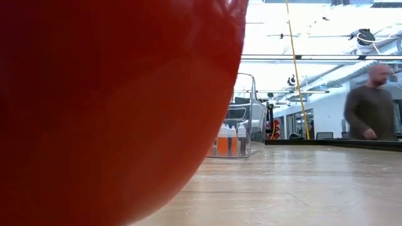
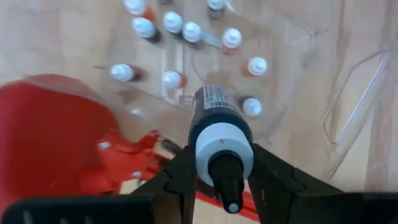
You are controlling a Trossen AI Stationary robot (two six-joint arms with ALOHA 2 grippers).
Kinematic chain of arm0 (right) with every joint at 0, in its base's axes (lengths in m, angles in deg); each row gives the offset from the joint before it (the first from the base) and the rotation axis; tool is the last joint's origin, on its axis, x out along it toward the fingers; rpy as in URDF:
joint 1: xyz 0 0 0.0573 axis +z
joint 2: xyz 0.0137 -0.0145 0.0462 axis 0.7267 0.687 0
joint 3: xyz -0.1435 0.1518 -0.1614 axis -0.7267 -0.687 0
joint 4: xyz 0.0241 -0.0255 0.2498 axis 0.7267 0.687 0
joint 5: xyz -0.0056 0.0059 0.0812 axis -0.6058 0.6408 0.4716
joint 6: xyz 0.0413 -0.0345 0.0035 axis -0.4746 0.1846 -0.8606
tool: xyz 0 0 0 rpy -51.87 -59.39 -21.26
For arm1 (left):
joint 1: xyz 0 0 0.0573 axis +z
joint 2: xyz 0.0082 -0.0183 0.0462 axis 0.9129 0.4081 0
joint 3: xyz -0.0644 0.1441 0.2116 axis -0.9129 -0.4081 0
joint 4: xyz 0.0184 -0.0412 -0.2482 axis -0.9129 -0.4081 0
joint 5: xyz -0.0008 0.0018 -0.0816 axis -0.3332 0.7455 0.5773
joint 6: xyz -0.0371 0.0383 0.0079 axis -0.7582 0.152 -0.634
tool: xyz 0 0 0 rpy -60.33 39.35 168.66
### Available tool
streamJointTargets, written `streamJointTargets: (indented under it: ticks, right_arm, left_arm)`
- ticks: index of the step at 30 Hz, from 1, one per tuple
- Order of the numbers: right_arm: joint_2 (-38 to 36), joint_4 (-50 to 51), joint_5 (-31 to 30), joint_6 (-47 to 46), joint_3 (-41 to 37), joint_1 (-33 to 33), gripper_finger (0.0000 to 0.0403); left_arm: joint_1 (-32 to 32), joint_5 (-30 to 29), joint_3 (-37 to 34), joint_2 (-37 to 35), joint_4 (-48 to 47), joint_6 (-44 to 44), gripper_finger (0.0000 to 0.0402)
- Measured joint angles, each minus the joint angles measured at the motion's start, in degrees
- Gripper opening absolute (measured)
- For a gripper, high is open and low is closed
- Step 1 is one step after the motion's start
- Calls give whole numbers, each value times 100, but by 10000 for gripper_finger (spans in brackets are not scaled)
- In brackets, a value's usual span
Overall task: Pick & Place food coloring
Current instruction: Put the large black food coloring bottle into the transparent bin
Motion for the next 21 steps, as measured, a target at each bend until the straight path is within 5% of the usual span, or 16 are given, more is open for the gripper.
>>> streamJointTargets:
  ticks: [11,21]
  right_arm:
    - [-874,-1785,12,502,-1373,-111,277]
    - [-1083,-1947,14,561,-1694,-107,278]
  left_arm:
    - [35,250,-2,552,212,68,120]
    - [190,683,-9,819,330,39,120]
